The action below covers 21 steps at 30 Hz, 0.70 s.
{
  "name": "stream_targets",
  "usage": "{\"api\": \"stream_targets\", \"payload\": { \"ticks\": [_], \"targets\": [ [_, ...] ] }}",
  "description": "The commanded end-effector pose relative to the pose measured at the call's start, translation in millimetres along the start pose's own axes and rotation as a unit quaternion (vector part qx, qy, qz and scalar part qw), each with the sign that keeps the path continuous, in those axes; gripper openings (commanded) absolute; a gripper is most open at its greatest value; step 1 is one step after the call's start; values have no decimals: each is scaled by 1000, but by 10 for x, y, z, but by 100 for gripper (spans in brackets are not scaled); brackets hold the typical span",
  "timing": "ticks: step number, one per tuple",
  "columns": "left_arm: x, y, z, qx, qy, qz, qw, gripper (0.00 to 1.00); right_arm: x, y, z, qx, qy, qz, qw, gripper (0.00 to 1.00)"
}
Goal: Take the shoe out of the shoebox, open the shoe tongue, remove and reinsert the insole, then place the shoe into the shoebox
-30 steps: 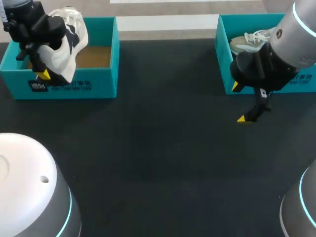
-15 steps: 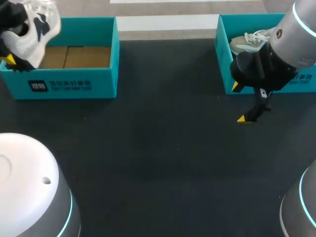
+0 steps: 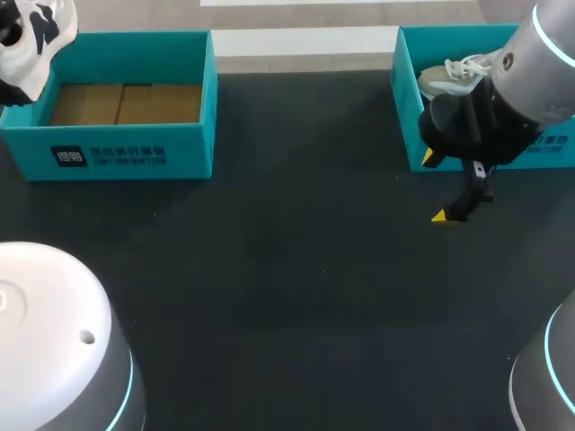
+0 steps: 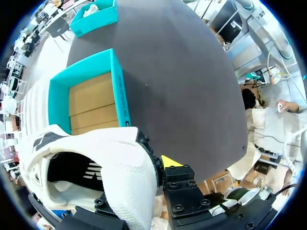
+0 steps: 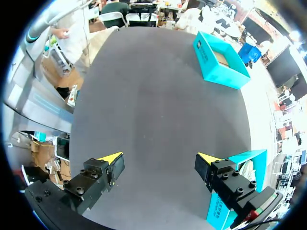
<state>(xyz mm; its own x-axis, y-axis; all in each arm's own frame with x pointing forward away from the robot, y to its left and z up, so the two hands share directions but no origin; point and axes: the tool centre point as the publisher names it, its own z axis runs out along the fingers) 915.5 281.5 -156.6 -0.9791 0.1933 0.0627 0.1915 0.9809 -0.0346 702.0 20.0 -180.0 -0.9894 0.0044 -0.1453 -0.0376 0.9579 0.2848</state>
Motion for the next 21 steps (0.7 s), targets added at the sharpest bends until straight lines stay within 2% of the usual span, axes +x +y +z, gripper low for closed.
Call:
{"api": "stream_targets", "payload": {
  "ticks": [1,13,21],
  "targets": [
    [-58,4,-36,0,10,0,1000,0,-17,16,16,2,1,0,1000,100],
    [-58,4,-36,0,10,0,1000,0,-17,16,16,2,1,0,1000,100],
    [-460,282,-35,6,20,-26,999,0,-17,16,16,2,1,0,1000,100]
  ]
}}
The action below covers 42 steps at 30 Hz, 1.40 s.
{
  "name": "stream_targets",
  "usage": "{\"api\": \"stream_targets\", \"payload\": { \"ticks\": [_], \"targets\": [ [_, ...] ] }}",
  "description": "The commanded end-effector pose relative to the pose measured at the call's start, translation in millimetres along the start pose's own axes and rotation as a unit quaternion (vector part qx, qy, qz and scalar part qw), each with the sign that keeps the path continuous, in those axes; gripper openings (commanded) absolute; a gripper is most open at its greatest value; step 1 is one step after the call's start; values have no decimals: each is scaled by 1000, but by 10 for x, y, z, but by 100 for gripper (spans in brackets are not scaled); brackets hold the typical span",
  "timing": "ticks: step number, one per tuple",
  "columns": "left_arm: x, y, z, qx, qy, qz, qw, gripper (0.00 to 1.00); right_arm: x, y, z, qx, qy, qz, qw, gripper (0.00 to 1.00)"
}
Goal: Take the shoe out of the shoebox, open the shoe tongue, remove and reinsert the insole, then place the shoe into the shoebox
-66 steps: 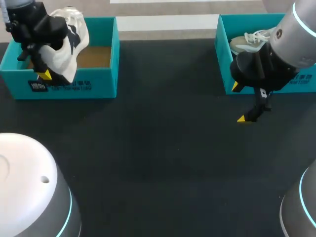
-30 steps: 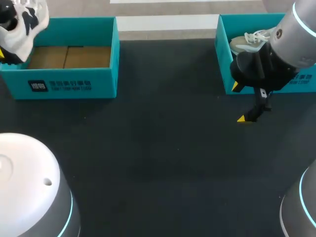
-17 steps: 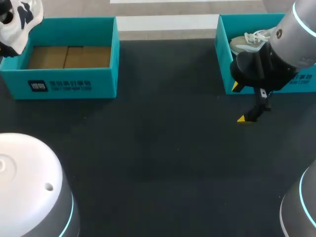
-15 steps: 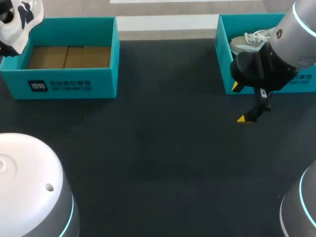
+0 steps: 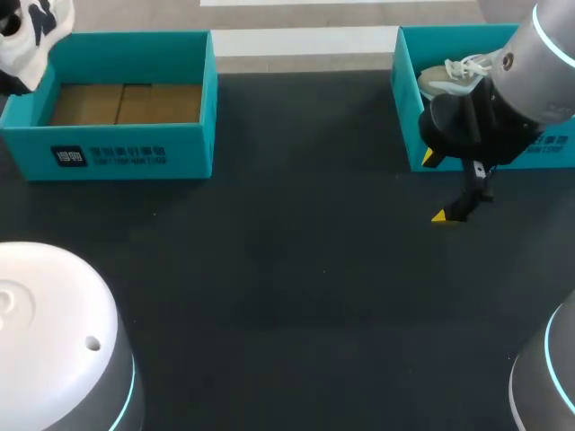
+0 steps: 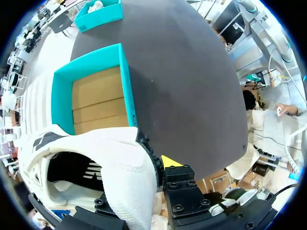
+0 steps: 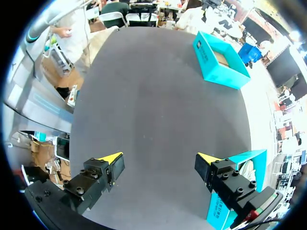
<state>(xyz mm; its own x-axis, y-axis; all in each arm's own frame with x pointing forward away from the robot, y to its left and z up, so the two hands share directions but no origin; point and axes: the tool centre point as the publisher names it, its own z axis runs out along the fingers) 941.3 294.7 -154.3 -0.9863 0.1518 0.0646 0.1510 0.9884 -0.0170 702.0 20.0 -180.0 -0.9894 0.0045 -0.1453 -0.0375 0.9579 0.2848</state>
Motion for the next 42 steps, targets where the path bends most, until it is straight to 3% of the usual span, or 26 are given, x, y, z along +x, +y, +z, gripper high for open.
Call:
{"api": "stream_targets", "payload": {
  "ticks": [1,4,9,23,24,28,30,37,39,42],
  "targets": [
    [-275,117,10,19,21,-4,1000,0,-17,17,16,2,1,0,1000,100],
    [-375,176,-15,15,11,-11,1000,0,-17,17,16,2,1,0,1000,100],
    [-530,259,13,-23,25,26,999,0,-17,17,16,2,1,0,1000,100],
    [-530,259,13,-23,25,26,999,0,-17,17,16,2,1,0,1000,100],
    [-545,262,28,-24,37,92,995,0,-17,17,16,2,1,0,1000,100],
    [-549,318,8,-45,50,328,942,0,-17,17,16,2,1,0,1000,100],
    [-603,359,-13,-61,48,395,916,0,-17,17,16,2,1,0,1000,100],
    [-752,507,-91,-54,48,589,805,0,-17,17,16,2,1,0,1000,100],
    [-763,516,-101,-76,41,601,794,0,-17,17,16,2,1,0,1000,100],
    [-763,516,-101,-76,41,601,794,0,-17,17,16,2,1,0,1000,100]
  ]
}}
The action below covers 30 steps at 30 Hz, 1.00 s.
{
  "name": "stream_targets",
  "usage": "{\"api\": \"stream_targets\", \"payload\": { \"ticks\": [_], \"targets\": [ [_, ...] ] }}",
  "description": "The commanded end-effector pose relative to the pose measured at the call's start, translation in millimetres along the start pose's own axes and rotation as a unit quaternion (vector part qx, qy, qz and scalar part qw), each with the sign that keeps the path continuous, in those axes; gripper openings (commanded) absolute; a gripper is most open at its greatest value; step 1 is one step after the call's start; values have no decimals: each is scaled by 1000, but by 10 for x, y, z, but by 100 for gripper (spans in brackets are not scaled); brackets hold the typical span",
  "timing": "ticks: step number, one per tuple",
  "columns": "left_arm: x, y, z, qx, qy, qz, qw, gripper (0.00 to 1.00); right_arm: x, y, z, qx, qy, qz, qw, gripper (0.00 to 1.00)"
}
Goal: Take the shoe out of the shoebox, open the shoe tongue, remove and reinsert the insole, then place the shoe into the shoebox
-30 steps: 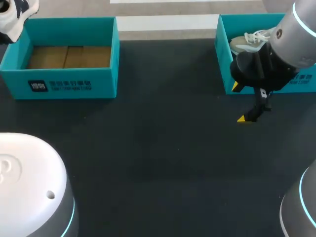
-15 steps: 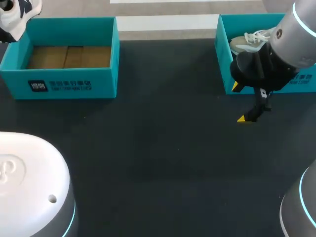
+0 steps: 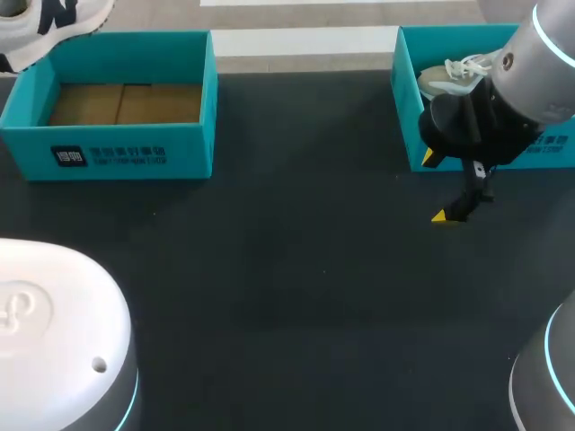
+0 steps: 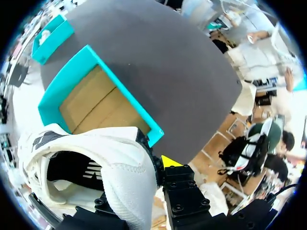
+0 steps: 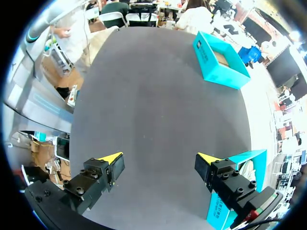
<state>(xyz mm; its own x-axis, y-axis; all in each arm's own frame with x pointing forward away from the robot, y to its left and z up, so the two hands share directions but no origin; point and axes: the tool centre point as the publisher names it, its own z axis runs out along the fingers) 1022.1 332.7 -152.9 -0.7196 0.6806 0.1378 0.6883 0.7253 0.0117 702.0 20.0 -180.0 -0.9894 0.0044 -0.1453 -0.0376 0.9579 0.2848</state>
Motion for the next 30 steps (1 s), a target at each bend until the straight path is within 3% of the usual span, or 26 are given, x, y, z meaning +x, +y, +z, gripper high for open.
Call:
{"api": "stream_targets", "payload": {
  "ticks": [1,30],
  "targets": [
    [-7,31,-30,-47,7,337,940,0,-17,16,16,2,1,0,1000,100],
    [-26,21,-10,-51,10,342,938,0,-17,16,16,2,1,0,1000,100]
  ]
}}
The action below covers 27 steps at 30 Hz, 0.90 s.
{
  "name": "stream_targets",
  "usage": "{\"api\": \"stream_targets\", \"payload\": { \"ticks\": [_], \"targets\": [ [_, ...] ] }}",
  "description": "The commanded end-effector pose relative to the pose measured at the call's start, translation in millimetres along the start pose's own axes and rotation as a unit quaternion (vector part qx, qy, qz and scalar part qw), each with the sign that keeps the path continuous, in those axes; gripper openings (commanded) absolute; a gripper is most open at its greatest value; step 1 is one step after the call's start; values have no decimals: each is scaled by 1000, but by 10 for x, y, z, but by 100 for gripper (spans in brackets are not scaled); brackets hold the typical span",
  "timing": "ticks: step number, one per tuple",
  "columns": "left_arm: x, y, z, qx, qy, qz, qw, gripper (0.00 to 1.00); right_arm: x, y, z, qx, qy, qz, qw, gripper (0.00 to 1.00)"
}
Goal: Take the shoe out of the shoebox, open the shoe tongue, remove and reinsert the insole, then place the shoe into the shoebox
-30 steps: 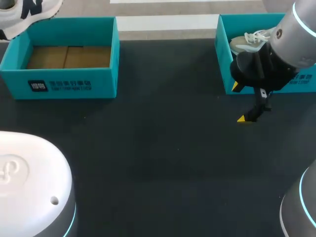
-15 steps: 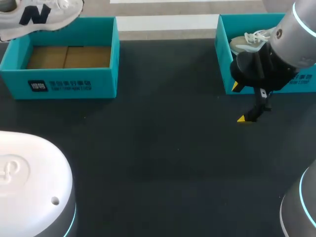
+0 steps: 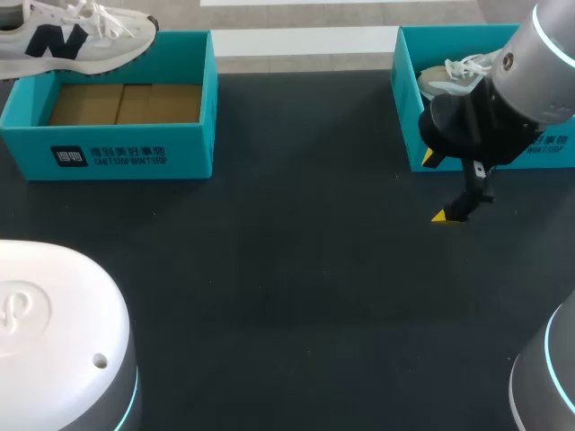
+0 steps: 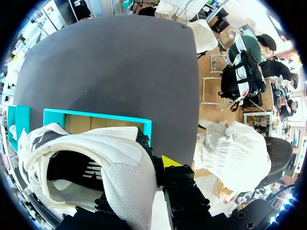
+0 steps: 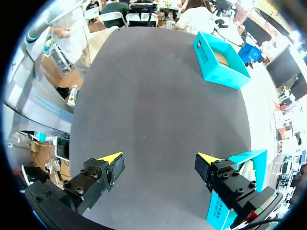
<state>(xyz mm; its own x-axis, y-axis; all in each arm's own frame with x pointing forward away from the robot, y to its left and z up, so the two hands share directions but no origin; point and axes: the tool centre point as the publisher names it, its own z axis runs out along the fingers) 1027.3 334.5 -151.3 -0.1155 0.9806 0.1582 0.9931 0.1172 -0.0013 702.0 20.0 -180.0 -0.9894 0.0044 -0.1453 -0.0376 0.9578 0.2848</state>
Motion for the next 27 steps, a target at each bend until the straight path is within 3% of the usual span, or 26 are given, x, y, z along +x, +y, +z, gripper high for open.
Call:
{"api": "stream_targets", "payload": {
  "ticks": [1,11,27],
  "targets": [
    [-41,-12,29,-7,8,12,1000,0,-17,17,16,2,1,0,1000,100],
    [-225,186,320,14,-17,64,998,0,-17,17,16,2,1,0,1000,100],
    [-412,496,748,7,-11,100,995,0,-17,17,16,2,1,0,1000,100]
  ]
}}
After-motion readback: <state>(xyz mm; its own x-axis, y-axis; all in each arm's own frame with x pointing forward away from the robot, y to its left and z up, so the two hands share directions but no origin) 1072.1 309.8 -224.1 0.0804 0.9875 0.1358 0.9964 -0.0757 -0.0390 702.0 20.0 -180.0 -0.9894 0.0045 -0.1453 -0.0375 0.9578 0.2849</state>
